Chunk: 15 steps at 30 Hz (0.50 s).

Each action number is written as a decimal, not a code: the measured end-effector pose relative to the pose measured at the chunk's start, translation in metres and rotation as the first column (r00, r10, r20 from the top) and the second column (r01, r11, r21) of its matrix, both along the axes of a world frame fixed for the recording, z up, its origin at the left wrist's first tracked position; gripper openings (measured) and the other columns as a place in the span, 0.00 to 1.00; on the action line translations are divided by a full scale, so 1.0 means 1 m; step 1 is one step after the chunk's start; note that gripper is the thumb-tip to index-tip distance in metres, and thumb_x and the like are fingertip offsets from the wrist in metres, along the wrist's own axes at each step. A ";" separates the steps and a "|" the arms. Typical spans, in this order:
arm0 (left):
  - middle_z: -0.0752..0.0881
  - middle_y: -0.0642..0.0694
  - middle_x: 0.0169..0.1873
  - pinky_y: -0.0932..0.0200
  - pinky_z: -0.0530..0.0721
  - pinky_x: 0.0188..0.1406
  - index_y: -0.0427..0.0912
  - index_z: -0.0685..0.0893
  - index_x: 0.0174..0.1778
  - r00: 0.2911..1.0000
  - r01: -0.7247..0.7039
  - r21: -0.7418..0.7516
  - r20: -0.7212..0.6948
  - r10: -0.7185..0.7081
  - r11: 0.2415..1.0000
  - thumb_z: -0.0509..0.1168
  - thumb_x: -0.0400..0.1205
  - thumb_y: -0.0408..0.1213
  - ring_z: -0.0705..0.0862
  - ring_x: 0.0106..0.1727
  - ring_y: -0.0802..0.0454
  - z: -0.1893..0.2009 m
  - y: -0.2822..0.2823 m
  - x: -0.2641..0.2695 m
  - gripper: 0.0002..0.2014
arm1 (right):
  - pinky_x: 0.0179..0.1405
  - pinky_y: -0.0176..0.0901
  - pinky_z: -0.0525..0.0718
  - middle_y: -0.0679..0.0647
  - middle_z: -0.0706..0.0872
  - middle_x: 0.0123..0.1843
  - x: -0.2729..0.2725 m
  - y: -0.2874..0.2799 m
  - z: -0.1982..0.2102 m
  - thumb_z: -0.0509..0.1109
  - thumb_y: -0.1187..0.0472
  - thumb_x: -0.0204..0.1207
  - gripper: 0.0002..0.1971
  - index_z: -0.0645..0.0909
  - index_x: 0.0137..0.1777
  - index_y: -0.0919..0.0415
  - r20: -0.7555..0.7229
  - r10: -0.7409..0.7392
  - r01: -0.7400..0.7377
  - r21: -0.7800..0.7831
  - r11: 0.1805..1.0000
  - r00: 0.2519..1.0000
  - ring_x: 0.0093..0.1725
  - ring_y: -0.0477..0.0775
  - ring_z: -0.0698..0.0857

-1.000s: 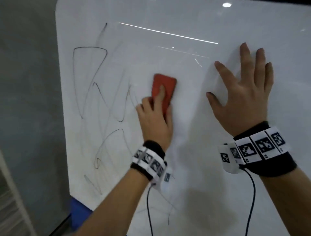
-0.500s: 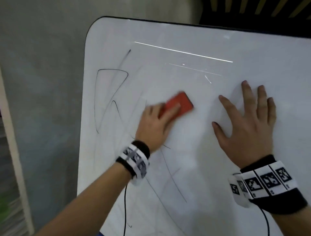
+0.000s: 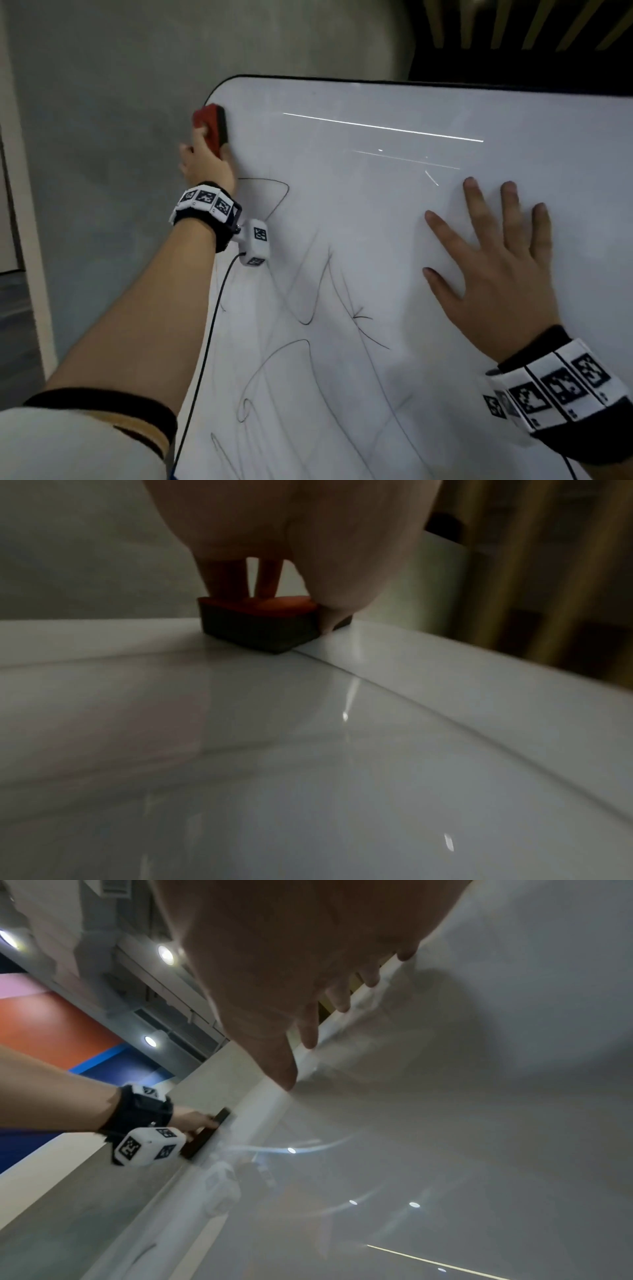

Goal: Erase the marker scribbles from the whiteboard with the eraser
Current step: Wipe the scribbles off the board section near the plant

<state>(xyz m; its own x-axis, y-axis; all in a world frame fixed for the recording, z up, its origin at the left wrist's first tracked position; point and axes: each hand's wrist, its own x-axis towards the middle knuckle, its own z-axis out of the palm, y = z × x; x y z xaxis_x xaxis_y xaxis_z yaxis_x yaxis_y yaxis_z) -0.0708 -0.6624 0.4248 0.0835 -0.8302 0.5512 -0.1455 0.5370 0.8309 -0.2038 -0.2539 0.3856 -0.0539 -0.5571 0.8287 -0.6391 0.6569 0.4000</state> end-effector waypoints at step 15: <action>0.79 0.34 0.65 0.42 0.80 0.59 0.43 0.77 0.80 0.992 0.123 -0.571 0.104 -0.077 0.812 0.65 0.89 0.38 0.76 0.57 0.36 -0.090 0.154 -0.040 0.22 | 0.82 0.82 0.57 0.62 0.56 0.91 -0.007 -0.003 0.000 0.65 0.43 0.78 0.34 0.74 0.83 0.55 0.003 0.093 -0.093 -0.010 0.996 0.996 0.88 0.77 0.55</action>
